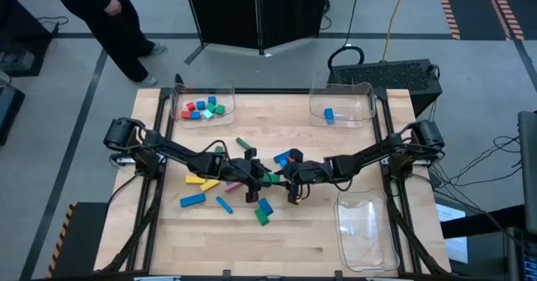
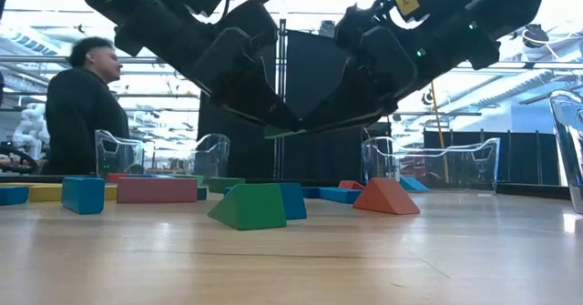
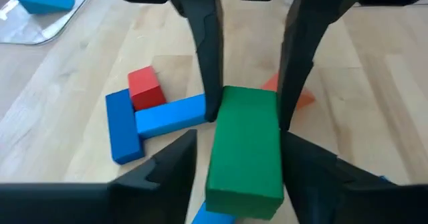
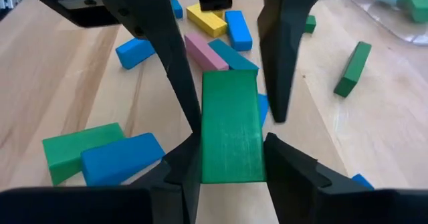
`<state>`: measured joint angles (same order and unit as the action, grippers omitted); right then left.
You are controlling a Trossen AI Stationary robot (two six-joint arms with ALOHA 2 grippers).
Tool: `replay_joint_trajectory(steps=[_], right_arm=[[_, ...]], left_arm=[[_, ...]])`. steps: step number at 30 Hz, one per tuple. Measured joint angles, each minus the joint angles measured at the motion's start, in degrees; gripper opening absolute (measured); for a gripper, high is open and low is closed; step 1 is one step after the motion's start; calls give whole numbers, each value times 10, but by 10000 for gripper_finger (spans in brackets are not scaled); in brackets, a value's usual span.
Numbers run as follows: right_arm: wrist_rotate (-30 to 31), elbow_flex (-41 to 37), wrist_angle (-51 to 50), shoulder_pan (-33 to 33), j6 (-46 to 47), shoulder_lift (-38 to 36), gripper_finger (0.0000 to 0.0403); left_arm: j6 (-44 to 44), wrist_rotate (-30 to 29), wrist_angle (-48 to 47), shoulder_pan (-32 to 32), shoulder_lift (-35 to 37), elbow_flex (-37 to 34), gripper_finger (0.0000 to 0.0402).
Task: Sort blocks by size
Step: Put the green triangular block into the top right transparent bin
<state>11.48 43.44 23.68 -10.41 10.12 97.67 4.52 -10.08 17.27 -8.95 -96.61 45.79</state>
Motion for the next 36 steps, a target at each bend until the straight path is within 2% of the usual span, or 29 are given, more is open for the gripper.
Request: replay_joint_trajectory(steps=[7,11,16,20,25,30,36], right_arm=[[-6,0,-10,13,14,-4,128],[2,0,-45,21,14,-29,128],[36,0,-125,36,18,-89,129],[64,0,-227,63,55,-137,132],[64,0,-330,104,80,-198,133],[64,-1,-385,147,87,-259,134],[58,-1,-453,242,95,-301,134]], left_arm=[[27,-7,-75,0,27,1,286],[37,-15,-132,-2,61,1,313],[47,-47,-166,-4,97,-8,317],[57,-65,-168,-6,109,-18,317],[74,-84,-155,-9,111,-39,317],[99,-90,-157,-9,111,-56,317],[102,-93,-156,-9,111,-59,317]])
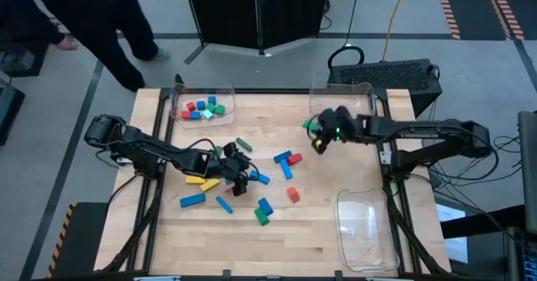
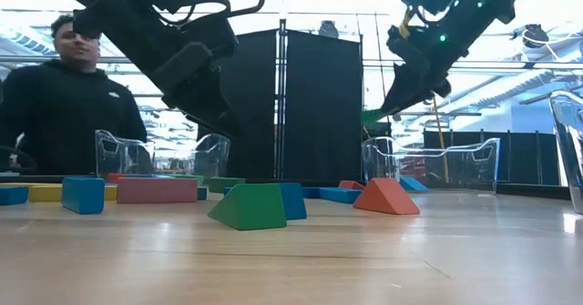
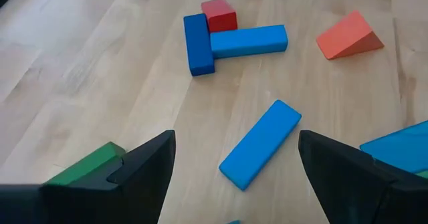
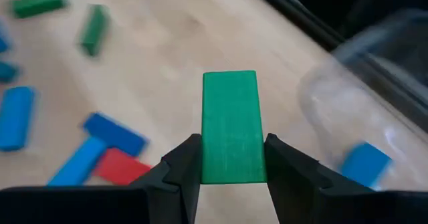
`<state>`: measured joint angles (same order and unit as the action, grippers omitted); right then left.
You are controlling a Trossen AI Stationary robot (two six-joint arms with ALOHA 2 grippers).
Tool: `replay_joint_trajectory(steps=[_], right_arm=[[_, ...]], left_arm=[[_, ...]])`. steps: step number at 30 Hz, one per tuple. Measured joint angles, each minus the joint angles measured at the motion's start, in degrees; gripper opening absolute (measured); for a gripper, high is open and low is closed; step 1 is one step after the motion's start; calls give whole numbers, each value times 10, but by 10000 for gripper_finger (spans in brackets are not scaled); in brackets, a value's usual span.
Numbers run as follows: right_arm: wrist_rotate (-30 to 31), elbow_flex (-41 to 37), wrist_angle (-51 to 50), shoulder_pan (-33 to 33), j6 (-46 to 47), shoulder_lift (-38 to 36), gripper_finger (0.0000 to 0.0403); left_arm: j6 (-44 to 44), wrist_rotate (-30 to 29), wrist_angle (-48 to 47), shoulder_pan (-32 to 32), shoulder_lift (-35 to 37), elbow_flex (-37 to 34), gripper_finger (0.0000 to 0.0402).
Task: Sort blocks by size
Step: Put the green triangular block into the top right transparent bin
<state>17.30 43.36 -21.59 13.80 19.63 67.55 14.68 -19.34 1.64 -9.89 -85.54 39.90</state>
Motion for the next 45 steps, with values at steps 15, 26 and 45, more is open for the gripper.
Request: replay_joint_trajectory(steps=[15,26,45], right_arm=[[-119,59,-146,196,-19,-5,135],[-112,126,-230,202,-26,-5,135],[-117,172,-303,320,-66,94,135]], left_arm=[[-2,-7,4,0,0,0,317],[-4,-7,4,-7,0,0,317],[-4,-20,19,-13,0,0,317]])
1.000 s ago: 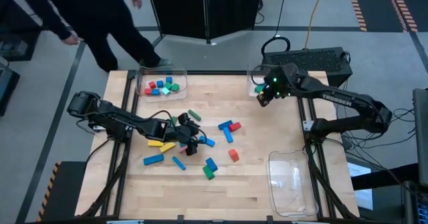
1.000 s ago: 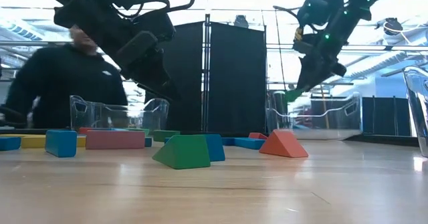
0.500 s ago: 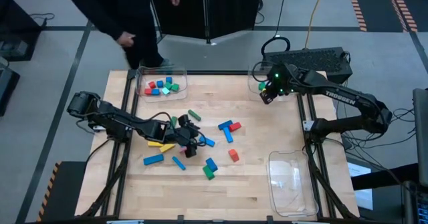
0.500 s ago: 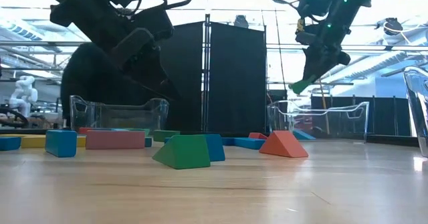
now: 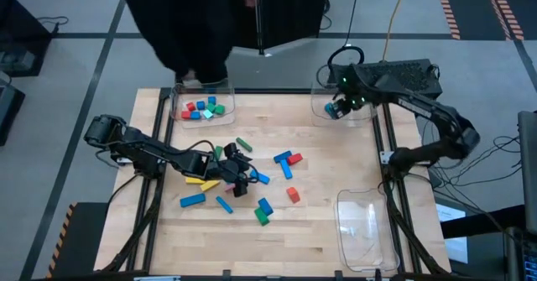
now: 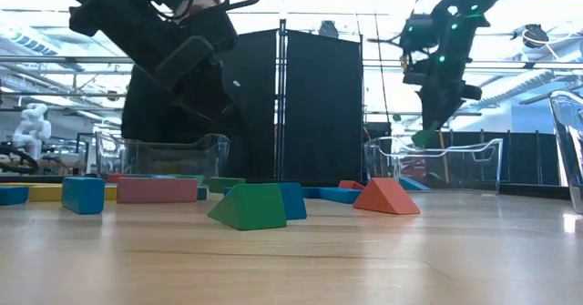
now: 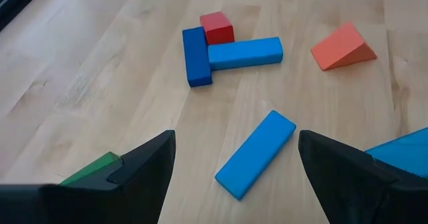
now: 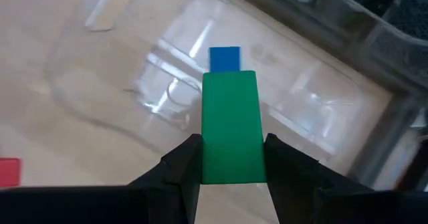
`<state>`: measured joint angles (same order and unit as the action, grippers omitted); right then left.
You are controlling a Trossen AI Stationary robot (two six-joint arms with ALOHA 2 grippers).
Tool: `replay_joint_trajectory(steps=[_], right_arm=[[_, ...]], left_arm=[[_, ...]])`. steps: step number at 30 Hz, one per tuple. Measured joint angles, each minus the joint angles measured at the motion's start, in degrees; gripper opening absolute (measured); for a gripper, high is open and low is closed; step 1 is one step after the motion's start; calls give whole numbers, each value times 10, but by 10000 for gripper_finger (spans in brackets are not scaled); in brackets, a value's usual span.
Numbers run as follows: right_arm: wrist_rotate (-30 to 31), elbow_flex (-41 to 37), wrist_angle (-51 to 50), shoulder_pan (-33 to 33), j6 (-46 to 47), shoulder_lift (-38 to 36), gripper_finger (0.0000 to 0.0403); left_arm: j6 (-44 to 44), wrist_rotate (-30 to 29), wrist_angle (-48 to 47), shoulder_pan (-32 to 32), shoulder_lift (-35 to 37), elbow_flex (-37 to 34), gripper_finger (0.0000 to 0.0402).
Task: Sort blocks by size
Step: Put the green triangular block into the top right transparent bin
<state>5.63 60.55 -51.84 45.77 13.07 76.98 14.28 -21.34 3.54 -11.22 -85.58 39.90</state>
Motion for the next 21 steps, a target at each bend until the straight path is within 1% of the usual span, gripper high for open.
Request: replay_joint_trajectory(steps=[6,10,14,21], right_arm=[[0,100,-61,22,-29,91,135],[0,153,-129,32,-43,150,135],[0,172,-175,45,-53,198,135],[0,172,-202,70,-85,250,135]], left_arm=[[-1,0,0,0,0,0,317],[-5,0,-1,0,0,0,317],[-11,0,-2,-1,0,0,317],[-12,0,-3,-1,0,0,317]])
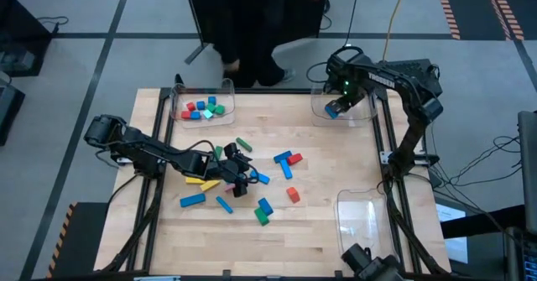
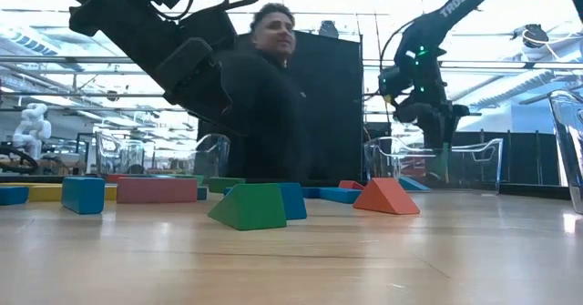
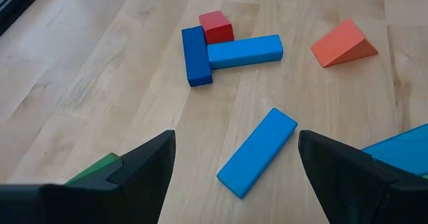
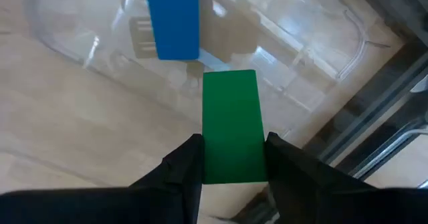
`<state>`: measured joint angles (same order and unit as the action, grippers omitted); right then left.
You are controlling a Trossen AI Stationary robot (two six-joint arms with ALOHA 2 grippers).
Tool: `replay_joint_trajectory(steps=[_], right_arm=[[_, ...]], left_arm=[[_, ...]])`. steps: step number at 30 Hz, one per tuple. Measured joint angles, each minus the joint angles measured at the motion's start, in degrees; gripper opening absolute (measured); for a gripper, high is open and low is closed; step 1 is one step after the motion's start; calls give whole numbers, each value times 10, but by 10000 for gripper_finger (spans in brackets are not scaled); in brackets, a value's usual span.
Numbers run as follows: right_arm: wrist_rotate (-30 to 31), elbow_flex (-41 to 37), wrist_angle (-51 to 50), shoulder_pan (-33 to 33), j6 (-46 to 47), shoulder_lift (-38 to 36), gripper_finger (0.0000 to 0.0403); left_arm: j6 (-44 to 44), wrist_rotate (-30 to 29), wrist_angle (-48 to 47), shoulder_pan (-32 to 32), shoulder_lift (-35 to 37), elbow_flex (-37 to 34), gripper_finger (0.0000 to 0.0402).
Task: Sort blocks by size
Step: Put the green triangular block into the top right transparent bin, then put the red triangular block into the top right transparent bin
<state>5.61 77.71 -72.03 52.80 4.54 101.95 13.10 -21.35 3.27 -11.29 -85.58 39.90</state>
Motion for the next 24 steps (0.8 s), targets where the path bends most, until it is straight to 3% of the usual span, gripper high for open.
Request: replay_joint_trajectory(steps=[7,18,24], right_arm=[[0,0,21,9,-25,11,142],[8,0,41,10,-21,11,220],[9,0,53,14,-3,-7,229]], left_arm=[[0,0,0,0,0,0,317],[0,0,1,0,0,0,317],[0,-6,1,0,0,0,317]])
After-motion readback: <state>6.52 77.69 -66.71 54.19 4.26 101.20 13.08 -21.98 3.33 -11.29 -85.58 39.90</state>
